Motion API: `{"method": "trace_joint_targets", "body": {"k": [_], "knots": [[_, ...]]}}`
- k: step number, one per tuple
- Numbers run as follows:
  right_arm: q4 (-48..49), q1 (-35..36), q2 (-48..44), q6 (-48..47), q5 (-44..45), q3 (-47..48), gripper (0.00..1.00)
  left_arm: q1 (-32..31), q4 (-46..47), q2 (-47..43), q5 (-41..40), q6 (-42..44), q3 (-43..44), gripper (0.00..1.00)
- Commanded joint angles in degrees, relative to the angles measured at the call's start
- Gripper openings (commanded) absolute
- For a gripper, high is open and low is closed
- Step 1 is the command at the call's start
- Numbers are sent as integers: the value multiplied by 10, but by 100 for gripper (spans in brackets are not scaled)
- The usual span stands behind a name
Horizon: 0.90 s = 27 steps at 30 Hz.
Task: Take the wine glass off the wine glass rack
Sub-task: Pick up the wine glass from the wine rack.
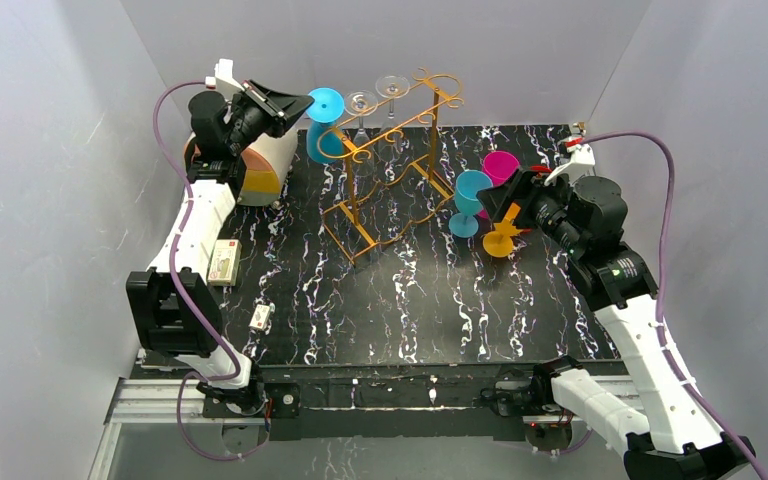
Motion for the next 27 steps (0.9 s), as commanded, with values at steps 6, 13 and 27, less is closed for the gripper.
{"method": "trace_joint_targets", "body": {"k": [6, 13, 27], "knots": [[6, -2, -8, -10, 9, 30, 88, 5, 34, -30, 8, -6, 0, 0], [6, -2, -6, -11, 8, 30, 88, 12, 31, -26, 1, -4, 4, 0], [6, -2, -6, -11, 9, 29, 89, 19, 18, -37, -13, 21, 1, 0]]}}
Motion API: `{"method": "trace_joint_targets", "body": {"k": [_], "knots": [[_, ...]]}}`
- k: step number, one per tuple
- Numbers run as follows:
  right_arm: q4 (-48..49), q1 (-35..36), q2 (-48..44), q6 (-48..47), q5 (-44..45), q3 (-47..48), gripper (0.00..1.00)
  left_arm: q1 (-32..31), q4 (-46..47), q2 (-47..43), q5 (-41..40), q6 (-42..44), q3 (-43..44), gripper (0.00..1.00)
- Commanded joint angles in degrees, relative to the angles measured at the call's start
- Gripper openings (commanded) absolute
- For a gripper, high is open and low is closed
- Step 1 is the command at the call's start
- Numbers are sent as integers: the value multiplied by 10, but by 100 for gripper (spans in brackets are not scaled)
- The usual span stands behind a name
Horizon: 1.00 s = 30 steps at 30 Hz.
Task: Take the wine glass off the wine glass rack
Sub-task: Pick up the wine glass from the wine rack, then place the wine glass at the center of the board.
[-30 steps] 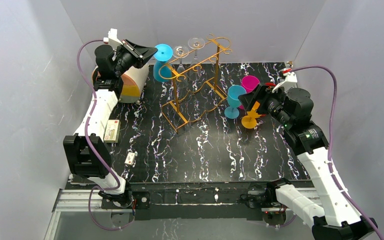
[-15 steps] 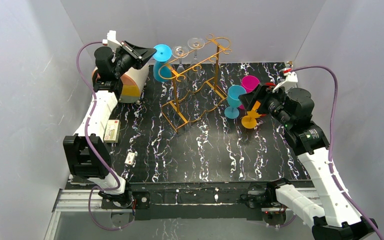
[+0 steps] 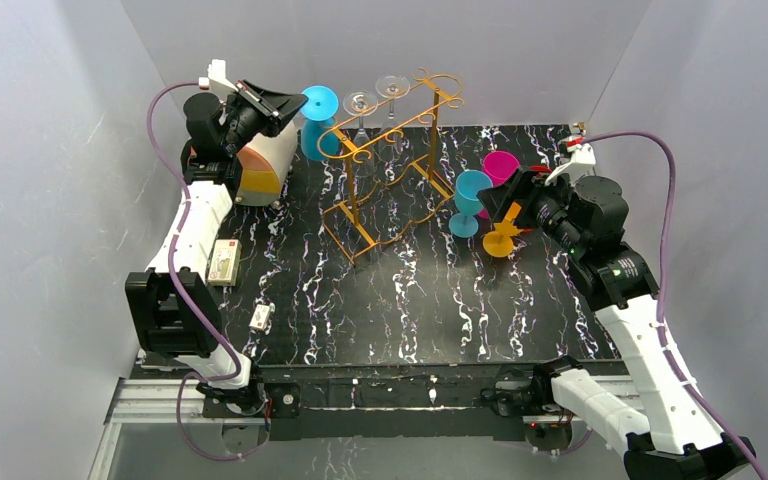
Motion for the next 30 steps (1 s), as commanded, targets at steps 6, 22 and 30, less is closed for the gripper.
{"method": "trace_joint_targets", "body": {"k": [6, 22, 30], "knots": [[10, -2, -8, -7, 8, 26, 89, 24, -83, -81, -64, 110, 9, 0], [7, -2, -13, -5, -1, 30, 89, 33, -177, -206, -86, 180, -56, 0], [21, -3, -15, 12, -34, 28, 90, 32, -270, -307, -58, 232, -127, 0]]}}
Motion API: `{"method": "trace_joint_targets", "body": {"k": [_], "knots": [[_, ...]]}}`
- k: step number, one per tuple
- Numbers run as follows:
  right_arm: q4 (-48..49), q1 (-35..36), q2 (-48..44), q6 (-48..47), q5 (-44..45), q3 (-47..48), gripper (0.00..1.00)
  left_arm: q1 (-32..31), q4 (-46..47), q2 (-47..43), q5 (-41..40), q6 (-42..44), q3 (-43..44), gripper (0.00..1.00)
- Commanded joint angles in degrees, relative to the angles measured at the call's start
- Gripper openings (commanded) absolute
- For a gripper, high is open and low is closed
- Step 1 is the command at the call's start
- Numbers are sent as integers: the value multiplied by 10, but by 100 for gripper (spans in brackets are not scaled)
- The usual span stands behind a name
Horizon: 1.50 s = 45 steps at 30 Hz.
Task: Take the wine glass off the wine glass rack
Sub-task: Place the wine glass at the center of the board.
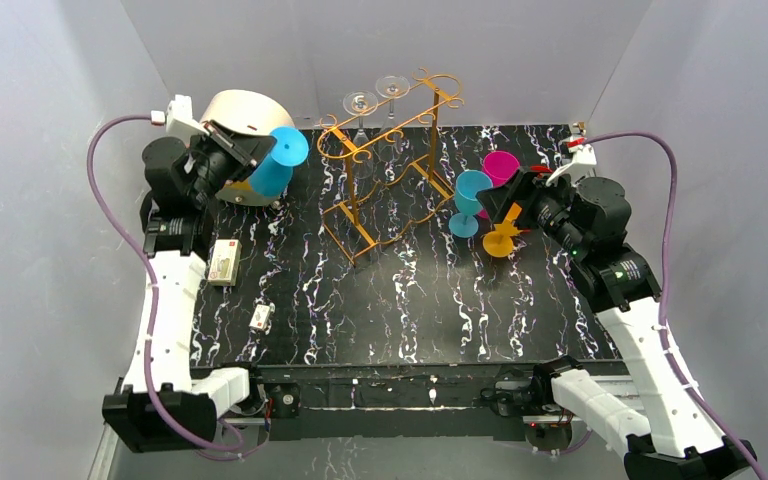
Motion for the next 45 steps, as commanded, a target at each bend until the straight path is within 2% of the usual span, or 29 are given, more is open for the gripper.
{"method": "trace_joint_targets", "body": {"k": [1, 10, 14, 16, 20, 22, 29, 35, 40, 45], "knots": [[25, -3, -11, 12, -28, 25, 90, 1, -58, -67, 21, 42, -41, 0], [61, -2, -9, 52, -84, 12, 91, -2, -56, -152, 65, 20, -174, 0], [118, -2, 10, 94, -162, -14, 90, -64, -55, -181, 86, 17, -258, 0], [136, -2, 35, 126, -203, -19, 85, -126, -62, -177, 66, 34, -259, 0], [135, -2, 74, 142, -253, -16, 85, -172, -66, -181, 84, 38, -253, 0], [160, -2, 106, 164, -322, -13, 81, -208, -46, -171, 96, 43, -244, 0], [201, 1, 151, 200, -425, -13, 80, -263, 65, -171, 83, -8, -269, 0], [205, 55, 183, 194, -454, -6, 77, -288, 190, -169, 70, -68, -301, 0], [203, 109, 203, 181, -439, 9, 75, -302, 199, -169, 55, -65, -306, 0], [213, 142, 222, 177, -446, 28, 66, -311, 219, -166, 56, -76, -310, 0]]}}
